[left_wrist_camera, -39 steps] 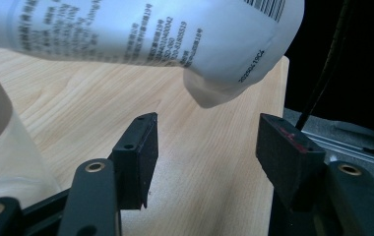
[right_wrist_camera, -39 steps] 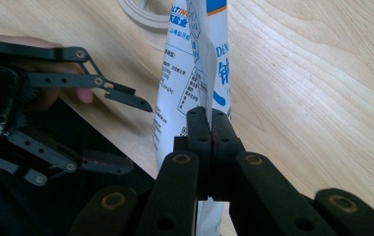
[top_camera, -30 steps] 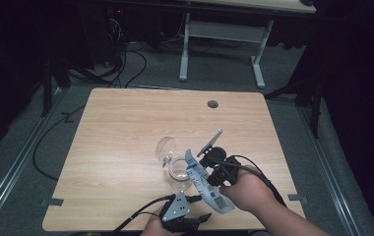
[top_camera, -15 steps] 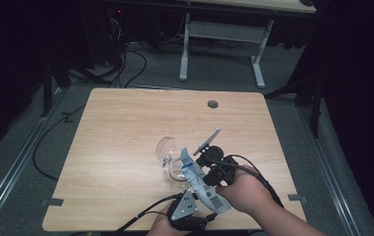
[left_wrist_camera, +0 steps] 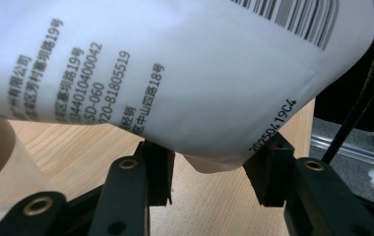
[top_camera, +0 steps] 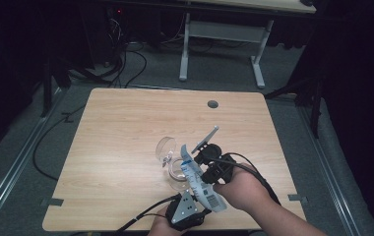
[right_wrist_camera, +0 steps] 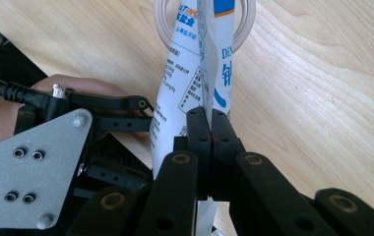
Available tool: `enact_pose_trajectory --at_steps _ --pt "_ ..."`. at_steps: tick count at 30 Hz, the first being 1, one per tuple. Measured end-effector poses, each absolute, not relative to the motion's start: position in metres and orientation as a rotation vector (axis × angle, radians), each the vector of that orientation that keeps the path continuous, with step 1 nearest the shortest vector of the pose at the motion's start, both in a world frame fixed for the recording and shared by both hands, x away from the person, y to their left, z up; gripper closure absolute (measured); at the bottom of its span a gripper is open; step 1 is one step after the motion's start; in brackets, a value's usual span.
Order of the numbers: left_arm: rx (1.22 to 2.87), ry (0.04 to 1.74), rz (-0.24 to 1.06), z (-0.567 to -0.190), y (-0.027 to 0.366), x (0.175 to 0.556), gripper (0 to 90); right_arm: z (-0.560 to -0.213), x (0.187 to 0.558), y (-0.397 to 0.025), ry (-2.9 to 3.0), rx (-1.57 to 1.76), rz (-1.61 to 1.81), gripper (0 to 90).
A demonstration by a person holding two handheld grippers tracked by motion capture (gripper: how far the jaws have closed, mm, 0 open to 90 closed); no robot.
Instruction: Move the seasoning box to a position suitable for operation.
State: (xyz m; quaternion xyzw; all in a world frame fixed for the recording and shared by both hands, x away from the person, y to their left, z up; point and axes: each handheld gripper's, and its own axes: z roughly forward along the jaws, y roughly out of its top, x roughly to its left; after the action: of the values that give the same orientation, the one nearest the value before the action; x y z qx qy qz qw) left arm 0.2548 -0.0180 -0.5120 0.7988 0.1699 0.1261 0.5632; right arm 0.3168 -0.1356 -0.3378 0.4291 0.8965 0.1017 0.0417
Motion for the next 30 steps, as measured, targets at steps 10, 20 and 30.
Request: enact_pose_trajectory --at_steps 10,20,30 --pt "1.918 0.387 0.308 -0.507 -0.021 0.256 61.2 -0.34 0.324 -0.138 2.751 1.29 0.325 90.0" --pt "1.905 0.381 0.303 -0.505 -0.02 0.253 61.6 -0.341 0.326 -0.137 2.752 1.289 0.326 90.0" --pt "1.88 0.392 0.276 -0.501 -0.016 0.257 61.2 -0.336 0.33 -0.136 2.743 1.279 0.341 90.0"
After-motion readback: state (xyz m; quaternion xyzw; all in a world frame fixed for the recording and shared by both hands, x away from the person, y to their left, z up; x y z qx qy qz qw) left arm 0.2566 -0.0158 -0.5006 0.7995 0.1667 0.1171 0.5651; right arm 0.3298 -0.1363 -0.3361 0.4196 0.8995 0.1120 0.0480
